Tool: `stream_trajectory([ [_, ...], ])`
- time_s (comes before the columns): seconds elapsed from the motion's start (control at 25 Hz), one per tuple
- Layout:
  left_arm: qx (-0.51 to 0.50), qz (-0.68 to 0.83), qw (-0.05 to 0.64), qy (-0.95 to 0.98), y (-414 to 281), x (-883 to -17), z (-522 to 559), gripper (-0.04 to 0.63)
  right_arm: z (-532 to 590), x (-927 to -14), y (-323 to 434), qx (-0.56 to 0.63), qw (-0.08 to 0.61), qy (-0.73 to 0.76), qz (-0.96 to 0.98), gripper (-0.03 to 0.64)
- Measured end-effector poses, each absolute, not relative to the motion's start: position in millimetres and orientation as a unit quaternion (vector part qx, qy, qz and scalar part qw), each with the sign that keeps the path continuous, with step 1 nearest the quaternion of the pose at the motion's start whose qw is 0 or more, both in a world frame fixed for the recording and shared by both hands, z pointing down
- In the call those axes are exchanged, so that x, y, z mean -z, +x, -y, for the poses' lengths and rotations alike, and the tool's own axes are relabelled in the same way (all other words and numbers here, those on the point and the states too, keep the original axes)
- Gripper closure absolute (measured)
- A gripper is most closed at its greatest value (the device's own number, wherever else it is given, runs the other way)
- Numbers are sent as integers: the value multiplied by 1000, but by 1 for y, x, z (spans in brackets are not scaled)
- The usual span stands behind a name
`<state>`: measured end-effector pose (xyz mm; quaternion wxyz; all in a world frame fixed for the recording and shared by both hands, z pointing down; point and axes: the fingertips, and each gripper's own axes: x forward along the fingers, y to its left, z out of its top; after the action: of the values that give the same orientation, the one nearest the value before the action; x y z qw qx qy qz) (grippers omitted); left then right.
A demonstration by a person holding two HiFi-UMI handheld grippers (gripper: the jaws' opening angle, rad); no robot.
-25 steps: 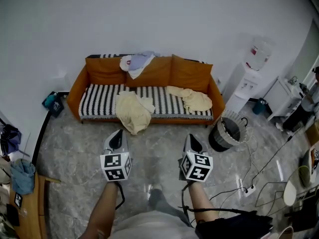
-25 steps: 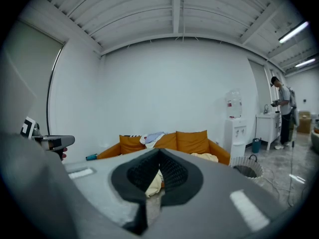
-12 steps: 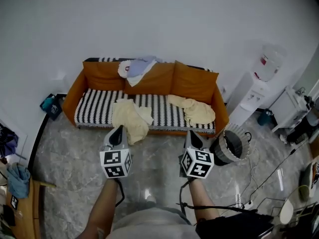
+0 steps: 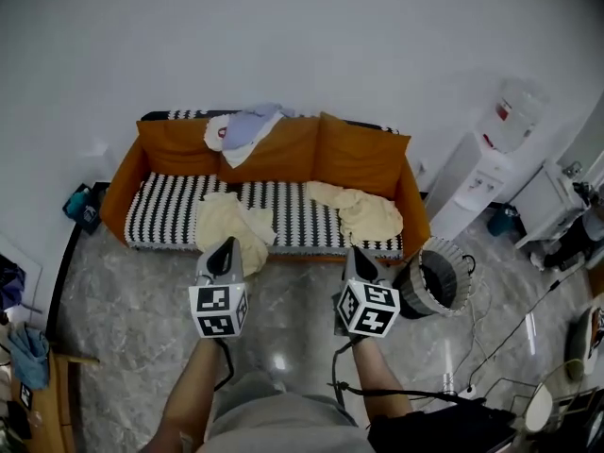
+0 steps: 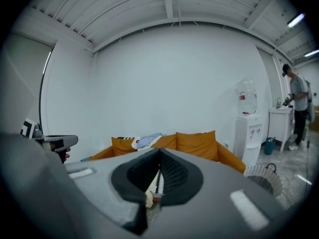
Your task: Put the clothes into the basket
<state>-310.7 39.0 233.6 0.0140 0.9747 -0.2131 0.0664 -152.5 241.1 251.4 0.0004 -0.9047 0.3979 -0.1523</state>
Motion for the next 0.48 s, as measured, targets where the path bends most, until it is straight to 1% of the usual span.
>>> stream_trajectory([
  [0.28, -84, 213, 19, 973, -275, -255, -14, 601, -227, -275, -111, 176, 1, -904, -389, 614],
  [0.48, -70, 209, 9, 975, -230, -249, 25, 601, -208, -280, -65, 174, 14, -912, -371, 614],
])
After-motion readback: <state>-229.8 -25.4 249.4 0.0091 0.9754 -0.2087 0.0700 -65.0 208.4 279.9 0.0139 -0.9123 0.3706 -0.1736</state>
